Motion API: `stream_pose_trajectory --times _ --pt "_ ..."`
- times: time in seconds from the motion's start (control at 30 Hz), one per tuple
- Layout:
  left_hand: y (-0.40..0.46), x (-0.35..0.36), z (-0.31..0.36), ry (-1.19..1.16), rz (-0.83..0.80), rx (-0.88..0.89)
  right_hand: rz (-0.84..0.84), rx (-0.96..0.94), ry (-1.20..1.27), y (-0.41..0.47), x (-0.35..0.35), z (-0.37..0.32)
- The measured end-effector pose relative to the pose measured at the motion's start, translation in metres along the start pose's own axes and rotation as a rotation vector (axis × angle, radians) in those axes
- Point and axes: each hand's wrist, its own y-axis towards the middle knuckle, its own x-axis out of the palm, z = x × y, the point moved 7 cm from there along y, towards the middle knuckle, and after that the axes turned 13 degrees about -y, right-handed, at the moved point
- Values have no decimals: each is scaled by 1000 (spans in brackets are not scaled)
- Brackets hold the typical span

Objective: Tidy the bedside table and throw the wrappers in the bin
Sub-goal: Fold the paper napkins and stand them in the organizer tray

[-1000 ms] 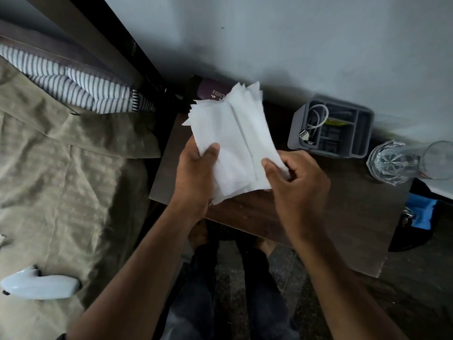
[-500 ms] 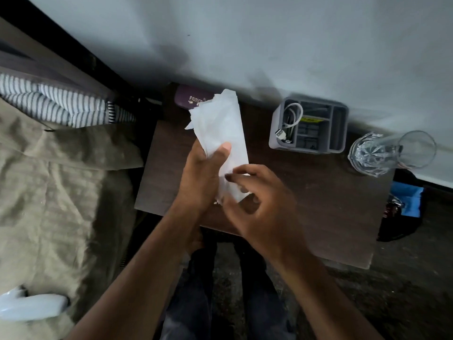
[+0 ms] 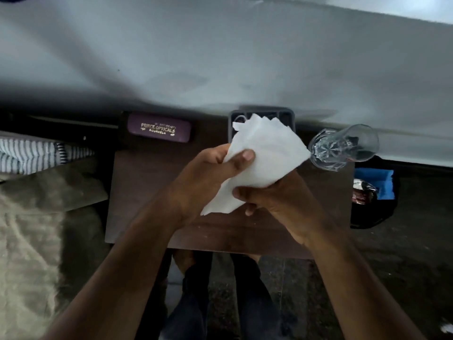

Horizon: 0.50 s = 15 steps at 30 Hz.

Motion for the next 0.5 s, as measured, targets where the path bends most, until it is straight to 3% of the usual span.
stream_pose_trajectory --times 0.13,0.23,0.33,0.5 --pt "22 22 17 203 16 75 131 -41 157 -3 -31 3" --pt "40 22 22 306 199 260 343 -8 248 -3 -63 12" --pt "52 23 5 233 334 304 581 45 333 -6 -96 23" --pt "56 47 -20 95 273 236 794 -14 338 -7 -118 20"
